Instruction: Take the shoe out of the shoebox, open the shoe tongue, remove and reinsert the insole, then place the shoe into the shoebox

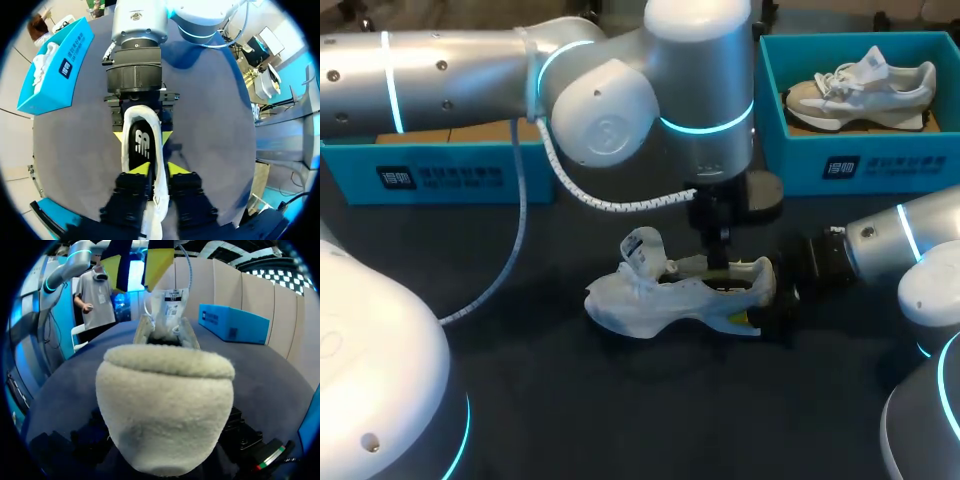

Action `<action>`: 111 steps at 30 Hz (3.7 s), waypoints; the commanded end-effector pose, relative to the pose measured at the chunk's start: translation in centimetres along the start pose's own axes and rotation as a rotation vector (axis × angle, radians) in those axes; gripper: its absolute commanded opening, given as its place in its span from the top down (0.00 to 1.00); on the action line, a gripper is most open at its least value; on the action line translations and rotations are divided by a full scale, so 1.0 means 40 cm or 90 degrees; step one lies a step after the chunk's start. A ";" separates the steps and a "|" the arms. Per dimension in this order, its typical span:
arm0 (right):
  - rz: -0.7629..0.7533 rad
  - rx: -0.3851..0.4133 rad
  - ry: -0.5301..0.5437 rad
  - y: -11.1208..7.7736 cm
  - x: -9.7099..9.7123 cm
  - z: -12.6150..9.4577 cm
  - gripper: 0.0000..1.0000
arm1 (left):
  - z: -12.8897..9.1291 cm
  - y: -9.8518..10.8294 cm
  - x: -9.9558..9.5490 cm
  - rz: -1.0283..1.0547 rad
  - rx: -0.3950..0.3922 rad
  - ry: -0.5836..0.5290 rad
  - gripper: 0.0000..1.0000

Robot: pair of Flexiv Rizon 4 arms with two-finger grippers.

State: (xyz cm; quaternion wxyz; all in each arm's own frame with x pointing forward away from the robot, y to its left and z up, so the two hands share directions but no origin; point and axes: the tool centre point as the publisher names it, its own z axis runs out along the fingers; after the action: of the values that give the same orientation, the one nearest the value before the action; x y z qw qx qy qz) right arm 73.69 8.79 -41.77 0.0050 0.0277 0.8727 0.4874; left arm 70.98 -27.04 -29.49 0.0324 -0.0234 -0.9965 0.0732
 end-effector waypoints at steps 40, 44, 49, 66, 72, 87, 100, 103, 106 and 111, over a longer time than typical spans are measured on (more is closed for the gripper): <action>0.000 0.001 -0.002 -0.005 0.003 0.017 1.00 | 0.199 0.025 -0.054 0.046 -0.041 0.056 1.00; 0.000 0.001 -0.002 -0.005 0.003 0.017 1.00 | 0.203 0.033 -0.053 0.056 -0.028 0.044 0.78; 0.000 0.001 -0.002 -0.005 0.003 0.017 1.00 | 0.213 0.037 -0.057 0.058 -0.026 0.062 0.68; 0.000 0.001 -0.002 -0.005 0.003 0.017 1.00 | 0.283 0.048 -0.059 0.100 0.001 0.024 0.58; 0.000 0.001 -0.002 -0.005 0.003 0.017 1.00 | 0.319 0.048 -0.063 0.113 -0.014 -0.005 0.64; 0.000 0.001 -0.002 -0.005 0.003 0.017 1.00 | 0.277 0.061 -0.108 0.088 -0.002 -0.037 1.00; 0.000 0.001 -0.002 -0.005 0.003 0.017 1.00 | 0.178 0.078 -0.108 0.070 0.035 0.039 1.00; 0.000 0.001 -0.002 -0.005 0.003 0.017 1.00 | 0.163 0.079 -0.105 0.070 0.044 0.056 1.00; 0.000 0.001 -0.002 -0.005 0.003 0.017 1.00 | 0.154 0.079 -0.106 0.071 0.050 0.070 1.00; 0.000 0.001 -0.002 -0.005 0.003 0.017 1.00 | 0.141 0.082 -0.105 0.070 0.058 0.105 1.00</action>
State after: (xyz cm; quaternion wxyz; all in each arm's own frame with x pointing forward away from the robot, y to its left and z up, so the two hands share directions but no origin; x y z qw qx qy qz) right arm 73.74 8.86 -41.77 0.0052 0.0278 0.8726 0.4876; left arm 74.43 -25.24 -36.06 0.1030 -0.0801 -0.9848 0.1143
